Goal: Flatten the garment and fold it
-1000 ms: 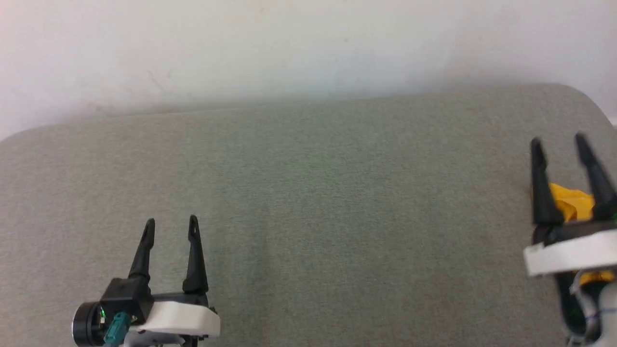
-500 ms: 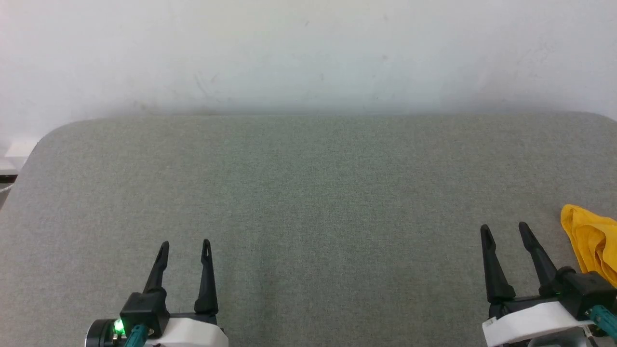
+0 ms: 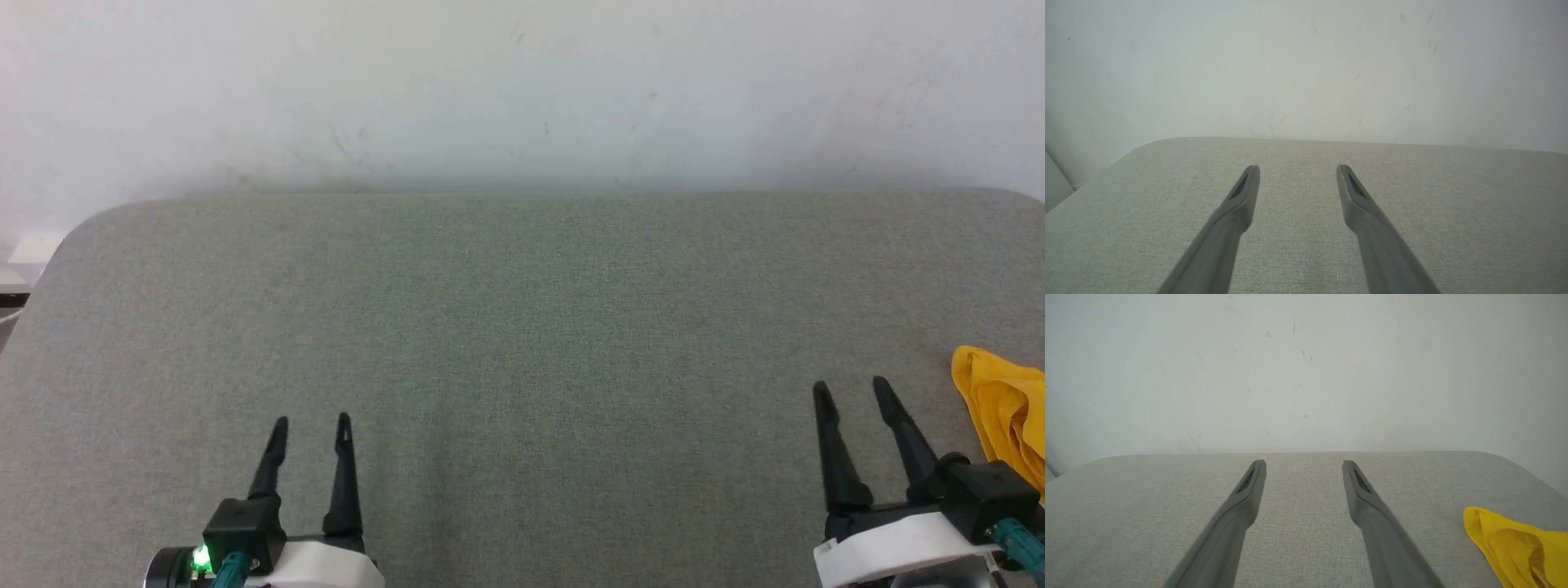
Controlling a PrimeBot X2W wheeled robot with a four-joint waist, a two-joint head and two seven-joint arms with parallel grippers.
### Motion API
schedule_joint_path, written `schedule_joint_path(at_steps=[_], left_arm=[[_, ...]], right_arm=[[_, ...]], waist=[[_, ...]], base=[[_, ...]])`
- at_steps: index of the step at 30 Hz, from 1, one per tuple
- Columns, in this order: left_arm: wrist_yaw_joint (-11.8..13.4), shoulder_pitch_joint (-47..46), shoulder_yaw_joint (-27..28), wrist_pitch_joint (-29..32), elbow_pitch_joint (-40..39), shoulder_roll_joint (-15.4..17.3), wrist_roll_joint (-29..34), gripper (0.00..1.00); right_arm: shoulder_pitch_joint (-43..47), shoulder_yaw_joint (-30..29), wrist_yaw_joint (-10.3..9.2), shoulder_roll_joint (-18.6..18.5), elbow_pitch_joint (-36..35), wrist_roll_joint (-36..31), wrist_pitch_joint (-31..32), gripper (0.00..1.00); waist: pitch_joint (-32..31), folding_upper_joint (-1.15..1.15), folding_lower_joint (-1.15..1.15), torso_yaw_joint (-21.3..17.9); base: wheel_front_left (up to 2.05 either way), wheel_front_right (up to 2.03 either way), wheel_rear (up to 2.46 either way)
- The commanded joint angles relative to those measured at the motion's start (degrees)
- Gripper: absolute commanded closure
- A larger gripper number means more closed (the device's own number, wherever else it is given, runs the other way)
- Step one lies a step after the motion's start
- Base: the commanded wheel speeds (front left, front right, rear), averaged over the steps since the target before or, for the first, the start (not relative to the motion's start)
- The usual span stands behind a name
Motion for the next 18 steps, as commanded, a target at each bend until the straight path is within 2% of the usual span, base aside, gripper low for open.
schedule_joint_path(at_steps=[1,18], left_arm=[[0.01,0.0,-0.02,0.06,0.0,0.01,0.0,1.0],[-0.35,-0.58,0.16,1.79,-0.54,-0.01,0.6,1.0]], right_arm=[[0.0,0.01,0.0,-0.01,0.0,0.0,0.02,1.0],[-0.54,0.24,-0.01,0.02,-0.39,-1.02,1.72,1.0]], waist=[[0.0,0.0,0.0,0.0],[-0.1,0.0,0.0,-0.23]], base=[[0.0,0.0,0.0],[0.0,0.0,0.0]])
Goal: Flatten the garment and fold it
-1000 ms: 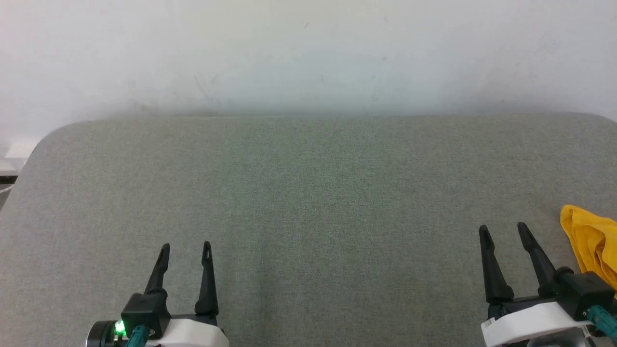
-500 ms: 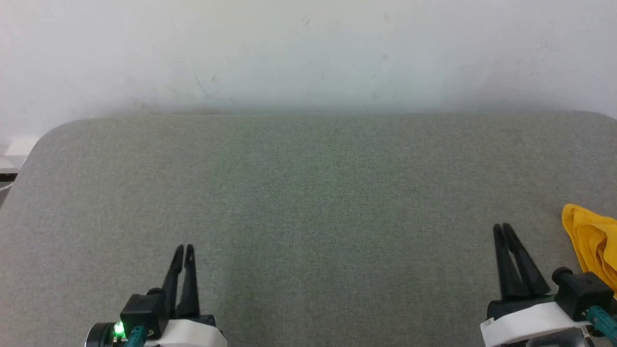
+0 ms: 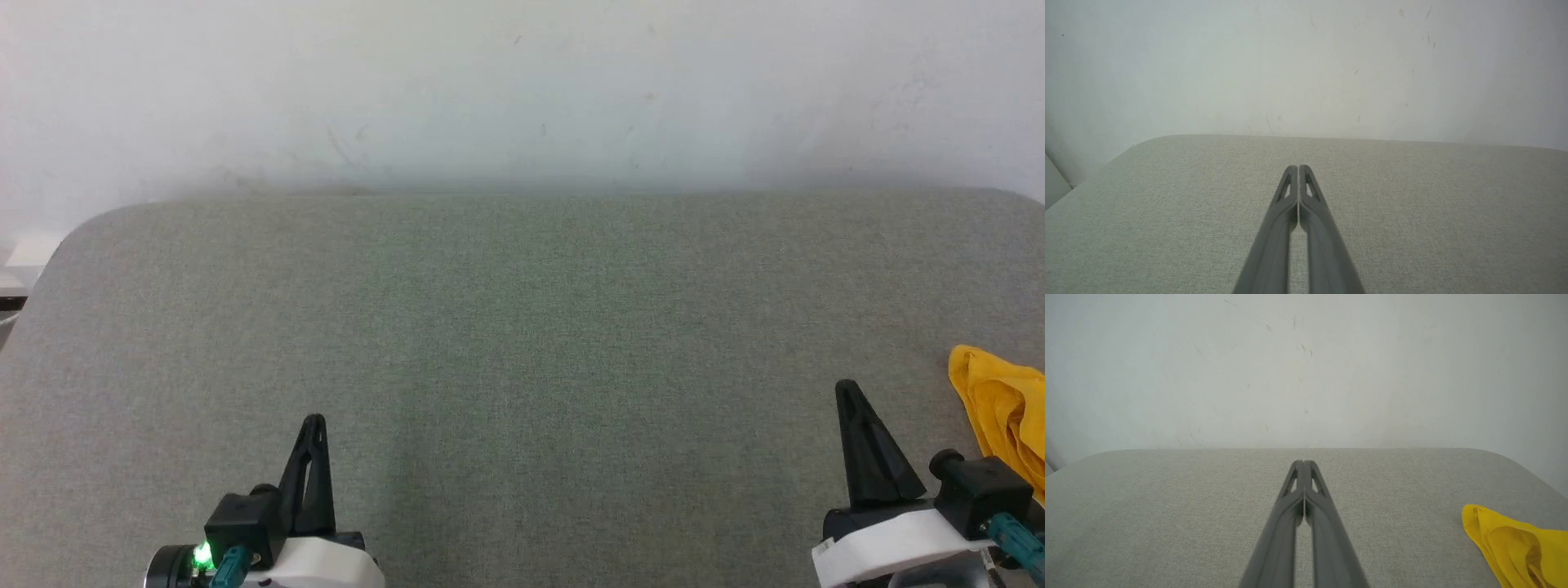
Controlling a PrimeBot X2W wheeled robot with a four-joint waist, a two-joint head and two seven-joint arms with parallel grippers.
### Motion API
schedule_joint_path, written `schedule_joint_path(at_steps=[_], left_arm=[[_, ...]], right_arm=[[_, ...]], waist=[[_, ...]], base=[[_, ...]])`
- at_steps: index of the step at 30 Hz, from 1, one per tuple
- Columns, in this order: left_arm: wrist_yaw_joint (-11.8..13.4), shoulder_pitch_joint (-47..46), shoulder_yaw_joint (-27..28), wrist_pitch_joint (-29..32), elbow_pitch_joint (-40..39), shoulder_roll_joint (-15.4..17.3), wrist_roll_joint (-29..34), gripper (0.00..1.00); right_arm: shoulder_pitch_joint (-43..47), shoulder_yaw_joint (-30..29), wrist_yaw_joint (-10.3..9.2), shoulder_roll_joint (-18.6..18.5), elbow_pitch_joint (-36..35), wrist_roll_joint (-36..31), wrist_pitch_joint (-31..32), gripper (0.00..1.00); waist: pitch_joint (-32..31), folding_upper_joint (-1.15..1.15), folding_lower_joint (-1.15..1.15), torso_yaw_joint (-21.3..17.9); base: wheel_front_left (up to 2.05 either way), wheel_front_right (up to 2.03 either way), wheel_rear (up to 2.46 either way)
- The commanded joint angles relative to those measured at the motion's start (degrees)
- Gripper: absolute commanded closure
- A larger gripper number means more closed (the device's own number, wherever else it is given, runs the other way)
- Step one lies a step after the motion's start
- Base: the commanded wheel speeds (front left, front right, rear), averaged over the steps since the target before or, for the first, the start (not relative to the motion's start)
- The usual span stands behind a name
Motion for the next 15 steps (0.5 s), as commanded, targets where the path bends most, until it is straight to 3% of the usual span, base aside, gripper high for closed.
schedule_joint_path(at_steps=[1,15], left_arm=[[-0.36,-0.48,0.22,0.31,-0.34,-0.02,0.56,1.0],[-0.69,-1.02,0.45,1.94,-0.84,-0.03,1.12,1.0]], right_arm=[[-0.51,0.11,-0.02,0.06,-0.19,-0.63,0.29,1.0],[-1.01,0.31,-0.03,0.1,-0.55,-1.6,1.87,1.0]], waist=[[-0.01,0.0,0.0,-0.02],[-0.1,0.0,0.0,-0.23]], base=[[0.0,0.0,0.0],[0.0,0.0,0.0]])
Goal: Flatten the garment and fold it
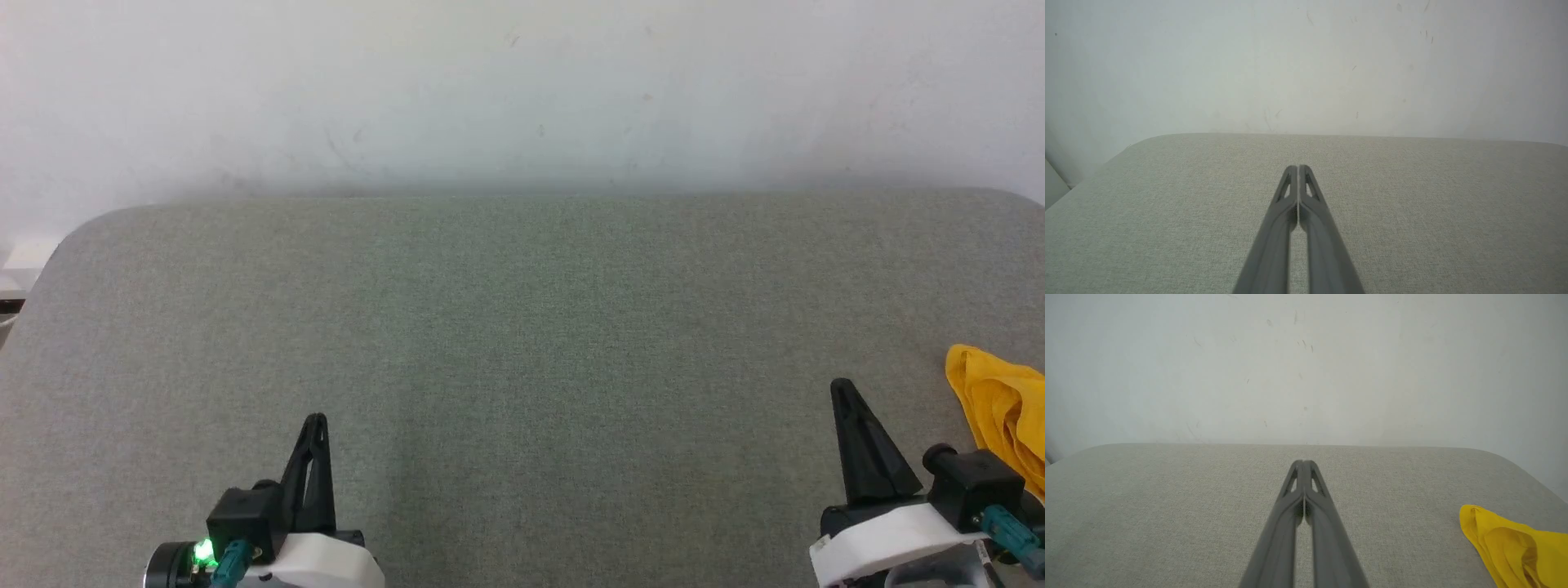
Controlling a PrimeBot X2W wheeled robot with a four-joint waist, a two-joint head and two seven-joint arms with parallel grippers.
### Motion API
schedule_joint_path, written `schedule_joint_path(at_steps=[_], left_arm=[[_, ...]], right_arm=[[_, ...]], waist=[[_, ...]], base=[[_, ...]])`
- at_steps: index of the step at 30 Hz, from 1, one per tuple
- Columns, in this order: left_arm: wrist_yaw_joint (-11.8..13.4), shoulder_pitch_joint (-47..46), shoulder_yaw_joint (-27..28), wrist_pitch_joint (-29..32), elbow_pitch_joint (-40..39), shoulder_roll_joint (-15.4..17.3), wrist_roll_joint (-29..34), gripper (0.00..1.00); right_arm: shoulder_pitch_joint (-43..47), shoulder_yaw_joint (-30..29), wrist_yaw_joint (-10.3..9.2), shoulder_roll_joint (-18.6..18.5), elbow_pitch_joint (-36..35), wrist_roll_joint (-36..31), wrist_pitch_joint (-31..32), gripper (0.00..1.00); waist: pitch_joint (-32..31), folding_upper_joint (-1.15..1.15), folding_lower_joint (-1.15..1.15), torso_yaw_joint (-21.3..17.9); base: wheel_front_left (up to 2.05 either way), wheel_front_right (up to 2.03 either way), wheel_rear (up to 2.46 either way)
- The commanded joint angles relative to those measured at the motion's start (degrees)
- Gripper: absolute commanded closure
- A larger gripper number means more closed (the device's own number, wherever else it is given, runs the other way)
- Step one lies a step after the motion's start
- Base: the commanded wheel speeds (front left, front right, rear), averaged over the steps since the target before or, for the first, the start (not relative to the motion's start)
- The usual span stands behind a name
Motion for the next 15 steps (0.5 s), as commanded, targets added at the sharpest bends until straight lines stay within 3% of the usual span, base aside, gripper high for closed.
schedule_joint_path(at_steps=[1,15], left_arm=[[-0.36,-0.96,0.31,0.46,-0.35,-0.03,0.55,1.0],[-0.69,-1.5,0.54,2.1,-0.86,-0.04,1.11,1.0]], right_arm=[[-0.81,0.15,-0.03,0.09,-0.31,-0.45,0.38,1.0],[-1.31,0.36,-0.04,0.13,-0.67,-1.43,1.97,1.0]], waist=[[-0.01,0.0,0.0,-0.02],[-0.1,0.0,0.0,-0.23]], base=[[0.0,0.0,0.0],[0.0,0.0,0.0]])
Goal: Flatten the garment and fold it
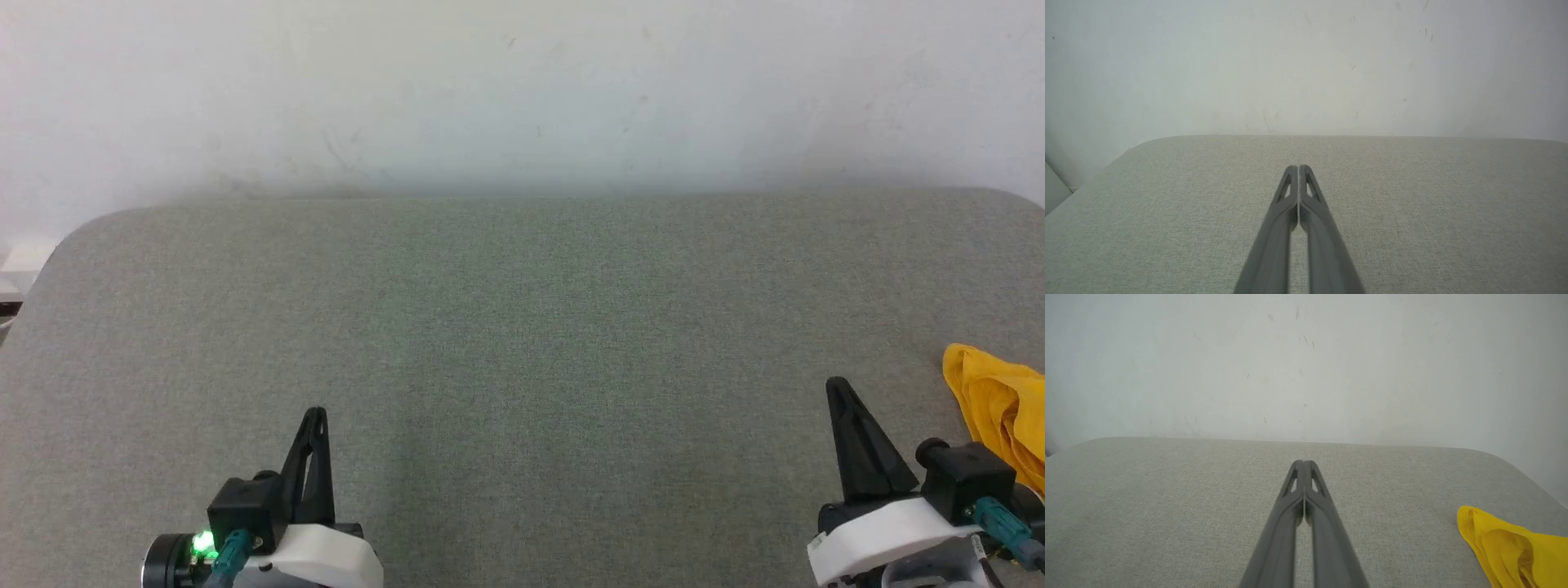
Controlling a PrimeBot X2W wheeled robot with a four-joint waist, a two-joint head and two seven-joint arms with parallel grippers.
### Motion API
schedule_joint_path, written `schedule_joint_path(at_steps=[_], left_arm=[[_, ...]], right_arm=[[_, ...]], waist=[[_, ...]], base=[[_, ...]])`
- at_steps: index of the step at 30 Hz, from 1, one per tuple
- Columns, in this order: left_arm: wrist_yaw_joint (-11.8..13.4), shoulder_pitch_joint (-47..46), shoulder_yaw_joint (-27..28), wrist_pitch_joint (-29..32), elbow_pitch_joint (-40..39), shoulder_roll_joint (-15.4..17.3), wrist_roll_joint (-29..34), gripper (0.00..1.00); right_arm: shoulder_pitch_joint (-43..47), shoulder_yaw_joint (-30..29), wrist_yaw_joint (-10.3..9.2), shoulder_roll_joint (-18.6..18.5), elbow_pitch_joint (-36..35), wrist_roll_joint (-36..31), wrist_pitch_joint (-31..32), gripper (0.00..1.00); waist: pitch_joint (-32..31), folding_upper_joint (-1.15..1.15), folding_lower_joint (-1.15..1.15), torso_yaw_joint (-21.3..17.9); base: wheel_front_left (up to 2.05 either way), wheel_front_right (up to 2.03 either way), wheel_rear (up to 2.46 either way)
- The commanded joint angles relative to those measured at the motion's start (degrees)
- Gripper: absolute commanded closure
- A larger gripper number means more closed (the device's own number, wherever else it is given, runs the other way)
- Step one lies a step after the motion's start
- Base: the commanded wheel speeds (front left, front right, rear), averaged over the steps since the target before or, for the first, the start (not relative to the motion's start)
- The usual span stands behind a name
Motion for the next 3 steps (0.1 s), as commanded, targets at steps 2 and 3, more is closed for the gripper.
schedule_joint_path(at_steps=[2,3], left_arm=[[-0.62,-0.96,0.34,0.41,-0.37,-0.05,0.46,1.0],[-0.64,-1.0,0.35,0.53,-0.41,-0.05,0.5,1.0]], right_arm=[[-0.91,0.21,-0.04,0.12,-0.41,-0.57,0.62,1.0],[-0.95,0.22,-0.05,0.13,-0.44,-0.64,0.73,1.0]], waist=[[-0.02,0.0,0.0,-0.04],[-0.02,0.0,0.0,-0.05]], base=[[0.0,0.0,0.0],[0.0,0.0,0.0]])
